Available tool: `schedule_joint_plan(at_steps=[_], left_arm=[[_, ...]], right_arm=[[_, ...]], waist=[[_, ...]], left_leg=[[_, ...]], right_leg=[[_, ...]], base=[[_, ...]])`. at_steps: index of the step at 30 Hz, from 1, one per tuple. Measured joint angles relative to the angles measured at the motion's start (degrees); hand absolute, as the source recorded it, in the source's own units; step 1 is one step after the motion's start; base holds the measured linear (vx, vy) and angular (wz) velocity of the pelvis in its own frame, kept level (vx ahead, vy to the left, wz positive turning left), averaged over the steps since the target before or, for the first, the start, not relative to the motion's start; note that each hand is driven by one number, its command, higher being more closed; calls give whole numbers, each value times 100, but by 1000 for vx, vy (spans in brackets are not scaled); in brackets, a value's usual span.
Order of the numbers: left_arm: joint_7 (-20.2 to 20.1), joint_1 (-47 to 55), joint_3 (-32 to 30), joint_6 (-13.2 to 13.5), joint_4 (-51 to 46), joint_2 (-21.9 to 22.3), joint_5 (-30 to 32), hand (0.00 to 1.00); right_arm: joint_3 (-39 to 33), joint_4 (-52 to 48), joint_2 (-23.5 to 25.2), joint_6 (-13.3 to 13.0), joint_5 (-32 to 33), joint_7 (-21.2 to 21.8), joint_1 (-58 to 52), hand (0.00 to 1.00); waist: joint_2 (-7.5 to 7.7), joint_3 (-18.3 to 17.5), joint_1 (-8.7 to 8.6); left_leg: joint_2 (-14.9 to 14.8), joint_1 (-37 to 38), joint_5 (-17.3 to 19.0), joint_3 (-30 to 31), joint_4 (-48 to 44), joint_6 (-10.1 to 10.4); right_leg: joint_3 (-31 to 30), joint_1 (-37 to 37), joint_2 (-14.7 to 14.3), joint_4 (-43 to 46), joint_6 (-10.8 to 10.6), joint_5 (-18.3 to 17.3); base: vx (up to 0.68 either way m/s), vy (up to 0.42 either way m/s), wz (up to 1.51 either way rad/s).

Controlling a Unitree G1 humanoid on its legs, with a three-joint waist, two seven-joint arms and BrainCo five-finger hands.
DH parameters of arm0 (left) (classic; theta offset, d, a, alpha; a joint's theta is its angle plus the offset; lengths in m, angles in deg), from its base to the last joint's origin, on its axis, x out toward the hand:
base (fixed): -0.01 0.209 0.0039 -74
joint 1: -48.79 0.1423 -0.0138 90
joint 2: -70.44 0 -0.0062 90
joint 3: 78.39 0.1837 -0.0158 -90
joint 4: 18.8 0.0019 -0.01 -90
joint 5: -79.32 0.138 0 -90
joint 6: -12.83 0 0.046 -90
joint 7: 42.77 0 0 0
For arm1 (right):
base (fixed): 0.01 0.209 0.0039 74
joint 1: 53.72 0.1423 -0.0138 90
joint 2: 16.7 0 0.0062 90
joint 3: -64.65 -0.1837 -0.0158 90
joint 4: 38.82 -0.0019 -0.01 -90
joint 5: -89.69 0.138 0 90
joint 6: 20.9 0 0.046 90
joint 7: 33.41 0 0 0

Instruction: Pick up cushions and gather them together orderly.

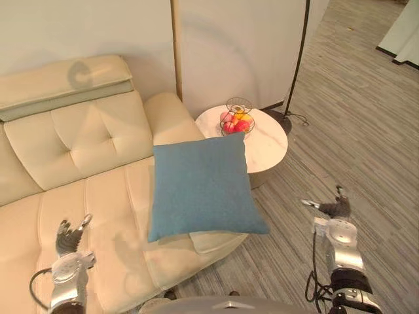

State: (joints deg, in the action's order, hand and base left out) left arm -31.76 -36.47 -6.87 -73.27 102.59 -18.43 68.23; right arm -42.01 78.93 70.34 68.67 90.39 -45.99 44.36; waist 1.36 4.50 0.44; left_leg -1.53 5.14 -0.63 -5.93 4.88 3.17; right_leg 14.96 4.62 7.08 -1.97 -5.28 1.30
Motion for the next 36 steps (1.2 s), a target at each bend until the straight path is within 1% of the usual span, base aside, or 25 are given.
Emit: schedule_joint_plan(at_steps=[3,6,8,9,10,12,13,15,16,18,20,22,24,26,29,31,33,36], left_arm=[[7,-140,268,0,-75,79,0,0],[11,-301,491,2,-157,134,2,0],[16,-507,592,1,-151,256,2,0],[23,-559,627,1,-149,262,2,0],[38,-721,725,1,-134,256,3,0],[71,-889,756,0,-87,267,5,0],[123,-1083,756,0,51,265,6,0],[145,-1241,752,-8,122,264,5,0],[155,-1279,756,-8,124,267,5,0],[267,-1320,751,-8,127,265,5,0],[379,-1414,739,-10,195,265,4,0],[395,-1502,739,-13,263,263,4,0],[503,-1674,739,-16,316,258,4,0],[519,-1797,740,-16,316,255,4,0],[532,-1844,740,-16,318,234,3,0],[531,-1913,742,-15,328,233,2,0],[528,-2012,756,-15,376,224,2,0],[514,-2214,940,-20,569,128,-1,0]], right_arm=[[243,-44,30,-70,3,1,263,0],[505,-268,62,-83,14,-1,369,0],[757,-465,69,-112,70,2,539,0],[782,-464,86,-112,102,2,609,0],[860,-462,136,-113,133,-6,786,0],[1000,-461,194,-114,133,-2,952,0],[1014,-448,277,-115,133,-12,1117,0],[1098,-429,272,-111,131,-27,1240,0],[1118,-428,276,-111,130,-40,1276,0],[1123,-414,270,-108,129,-90,1341,0],[1114,-259,271,-92,126,-269,1435,0],[1078,-69,268,-63,128,-339,1505,0],[1050,52,270,-53,139,-509,1570,0],[929,79,275,-52,197,-552,1605,0],[892,297,272,-49,248,-577,1796,0],[892,322,278,-50,360,-638,1909,0],[899,427,278,-53,392,-658,2031,0],[960,497,281,-50,470,-674,2078,0]], waist=[[20,51,43],[49,226,56],[79,314,111],[86,368,117],[118,571,119],[160,633,162],[155,653,171],[136,789,176],[128,821,188],[103,837,183],[86,949,182],[75,958,188],[46,1022,191],[7,1127,207],[-17,1161,195],[-44,1189,227],[-50,1305,232],[-49,1366,248]], left_leg=[[-6,-261,-104,43,-11,-14],[-15,-454,-188,138,-35,-18],[-23,-799,-243,126,-37,-1],[-29,-843,-247,104,-37,-4],[-53,-978,-235,27,-187,-14],[-70,-1287,-125,-9,-478,-34],[-87,-1575,-71,-8,-720,-17],[-104,-1676,-45,-2,-869,-24],[-117,-1746,15,-4,-930,-1],[-143,-1911,75,-37,-1043,-22],[-151,-1946,104,-53,-1112,-29],[-159,-2049,143,-53,-1208,-29],[-162,-2223,118,-29,-1392,-59],[-176,-2286,116,-81,-1528,-57],[-190,-2348,117,-147,-1581,-56],[-206,-2434,113,-158,-1605,-61],[-213,-2441,104,-158,-1632,-75],[-224,-2578,82,-144,-1670,-109]], right_leg=[[41,-272,17,117,5,4],[136,-437,36,190,32,24],[122,-802,49,269,76,94],[121,-851,54,285,78,104],[134,-905,66,321,90,128],[113,-1104,74,362,113,167],[115,-1290,74,388,127,203],[129,-1318,72,414,128,208],[127,-1363,68,434,128,208],[119,-1483,63,472,128,208],[115,-1495,66,493,129,207],[114,-1569,65,512,130,207],[135,-1688,66,542,130,207],[156,-1690,65,558,135,203],[152,-1738,61,581,137,203],[140,-1861,56,689,159,188],[134,-1871,53,726,163,187],[136,-2018,45,815,183,186]], base=[[-70,-24,10],[-75,-15,16],[-105,5,7],[-79,7,13],[-104,7,5],[-107,14,-1],[-46,11,4],[-35,1,5],[-50,-5,-3],[-23,-1,-2],[0,0,0],[0,0,0],[15,10,6],[12,9,12],[-19,6,2],[-54,0,-3],[-67,-1,1],[-81,3,2]])
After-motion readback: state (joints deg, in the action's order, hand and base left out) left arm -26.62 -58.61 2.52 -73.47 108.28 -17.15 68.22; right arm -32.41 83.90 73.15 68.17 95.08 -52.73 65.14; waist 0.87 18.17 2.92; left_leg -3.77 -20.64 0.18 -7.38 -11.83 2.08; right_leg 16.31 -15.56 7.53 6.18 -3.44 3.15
